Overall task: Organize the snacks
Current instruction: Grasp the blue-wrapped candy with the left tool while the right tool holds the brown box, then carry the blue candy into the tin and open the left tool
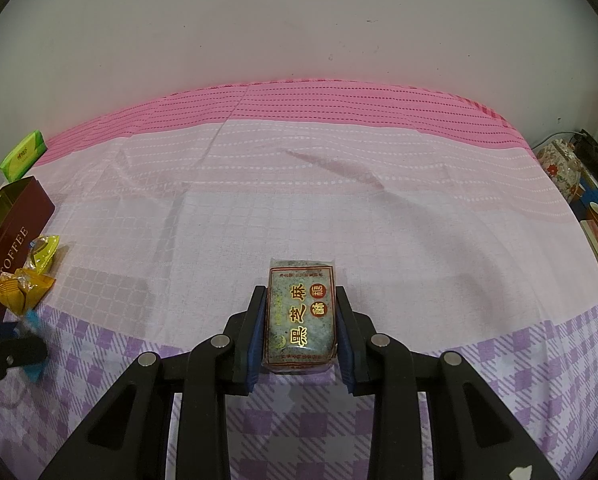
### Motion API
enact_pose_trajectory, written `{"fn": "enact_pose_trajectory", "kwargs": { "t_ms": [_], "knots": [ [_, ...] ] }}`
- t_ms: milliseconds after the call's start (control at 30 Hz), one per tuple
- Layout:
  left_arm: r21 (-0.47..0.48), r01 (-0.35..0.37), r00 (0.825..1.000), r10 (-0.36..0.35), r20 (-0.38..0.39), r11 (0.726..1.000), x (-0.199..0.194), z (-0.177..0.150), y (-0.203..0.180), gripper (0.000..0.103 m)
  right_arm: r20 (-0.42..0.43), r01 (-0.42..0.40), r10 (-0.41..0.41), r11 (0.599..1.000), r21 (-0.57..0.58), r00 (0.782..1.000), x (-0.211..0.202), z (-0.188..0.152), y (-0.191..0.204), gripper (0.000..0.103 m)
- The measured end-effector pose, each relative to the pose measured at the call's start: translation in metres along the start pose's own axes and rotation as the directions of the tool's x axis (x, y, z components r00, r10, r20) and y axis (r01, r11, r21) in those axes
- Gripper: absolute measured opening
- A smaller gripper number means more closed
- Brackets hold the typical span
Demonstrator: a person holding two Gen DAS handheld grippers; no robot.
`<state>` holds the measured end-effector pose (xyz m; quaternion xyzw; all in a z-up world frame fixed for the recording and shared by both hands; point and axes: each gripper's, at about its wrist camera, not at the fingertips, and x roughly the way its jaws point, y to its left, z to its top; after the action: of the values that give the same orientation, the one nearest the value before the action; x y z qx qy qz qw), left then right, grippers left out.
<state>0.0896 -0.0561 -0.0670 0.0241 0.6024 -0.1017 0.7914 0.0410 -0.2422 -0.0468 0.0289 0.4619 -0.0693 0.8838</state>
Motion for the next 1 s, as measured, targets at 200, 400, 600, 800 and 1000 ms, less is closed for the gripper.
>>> {"fn": "enact_pose_trajectory", "kwargs": {
  "t_ms": [200,400,600,800,1000],
  "knots": [
    [0.009,0.001,1.0,-0.001,0.003,1.0,-0.009,-0.014,0.005,0.028,0.0,-0.001,0.001,1.0,0.001,1.0,0.0,0.0,0.0,0.03],
    [0.029,-0.006,1.0,0.005,0.031,1.0,-0.025,-0.022,0.008,0.028,0.0,-0.001,0.001,1.0,0.002,1.0,0.0,0.0,0.0,0.03],
    [0.036,-0.054,0.997,0.052,0.062,0.998,-0.044,-0.027,0.013,0.028,0.0,0.0,0.0,1.0,0.002,1.0,0.0,0.0,0.0,0.03],
    [0.034,-0.081,0.989,0.077,0.123,0.996,-0.063,-0.018,0.025,0.028,0.0,-0.001,0.001,1.0,0.003,1.0,0.0,0.0,0.0,0.03],
    [-0.011,-0.122,0.975,0.122,0.185,0.992,-0.082,-0.007,0.052,0.028,0.0,0.0,0.0,1.0,0.003,1.0,-0.001,0.0,0.0,0.03]
  ]
}}
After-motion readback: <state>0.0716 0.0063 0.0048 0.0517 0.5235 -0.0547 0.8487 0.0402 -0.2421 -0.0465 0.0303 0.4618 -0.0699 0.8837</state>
